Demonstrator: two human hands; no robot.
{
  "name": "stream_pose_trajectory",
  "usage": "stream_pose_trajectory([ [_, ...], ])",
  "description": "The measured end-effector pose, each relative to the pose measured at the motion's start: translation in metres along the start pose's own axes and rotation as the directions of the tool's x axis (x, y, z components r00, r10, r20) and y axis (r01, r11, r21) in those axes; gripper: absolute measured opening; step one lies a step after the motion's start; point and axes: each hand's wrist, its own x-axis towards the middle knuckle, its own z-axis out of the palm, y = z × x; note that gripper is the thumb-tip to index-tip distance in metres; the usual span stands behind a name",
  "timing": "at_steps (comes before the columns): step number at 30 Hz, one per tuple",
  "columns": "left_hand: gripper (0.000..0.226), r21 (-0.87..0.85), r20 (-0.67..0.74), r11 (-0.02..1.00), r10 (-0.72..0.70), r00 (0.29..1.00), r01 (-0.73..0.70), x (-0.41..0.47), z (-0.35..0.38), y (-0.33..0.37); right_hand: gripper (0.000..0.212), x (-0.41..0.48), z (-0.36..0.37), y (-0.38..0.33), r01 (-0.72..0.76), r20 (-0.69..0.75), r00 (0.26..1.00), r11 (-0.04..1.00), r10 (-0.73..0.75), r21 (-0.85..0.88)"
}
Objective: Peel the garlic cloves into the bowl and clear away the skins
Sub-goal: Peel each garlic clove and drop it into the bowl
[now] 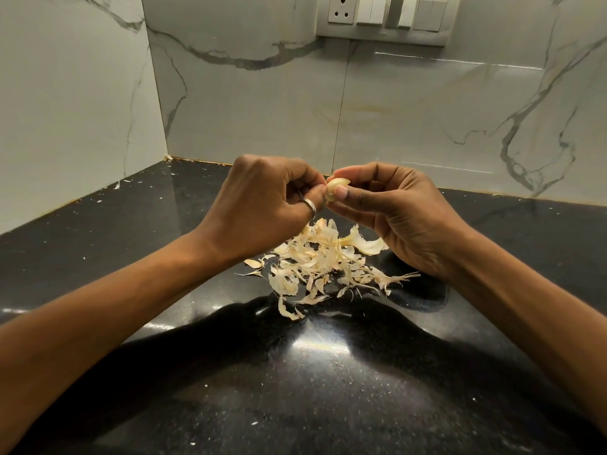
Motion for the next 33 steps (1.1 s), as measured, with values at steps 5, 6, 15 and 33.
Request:
stream_pose_trajectory([
  [5,0.014,0.001,0.000,1.000,0.014,1.000,-0.014,0.0001,-0.0003,0.0009,0.031,0.0003,0.0000,-0.0005,0.006,-0.017,1.000,1.000,-0.006,0.010],
  [6,0.013,0.002,0.000,1.000,0.015,1.000,-0.015,-0.0001,-0.0002,0.0011,0.031,0.0005,0.0002,-0.0001,0.008,-0.022,1.000,1.000,-0.008,0.008],
  [15,0.013,0.014,0.006,1.000,0.010,1.000,-0.010,-0.0008,0.0008,0.0010,0.031,-0.0007,0.0009,0.0009,0.010,-0.025,1.000,1.000,-0.010,-0.009],
  [33,0.012,0.006,0.009,1.000,-0.005,1.000,0.005,-0.0022,0.0032,-0.0007,0.033,-0.0004,0.0004,0.0026,0.019,-0.029,0.999,1.000,-0.020,-0.023],
])
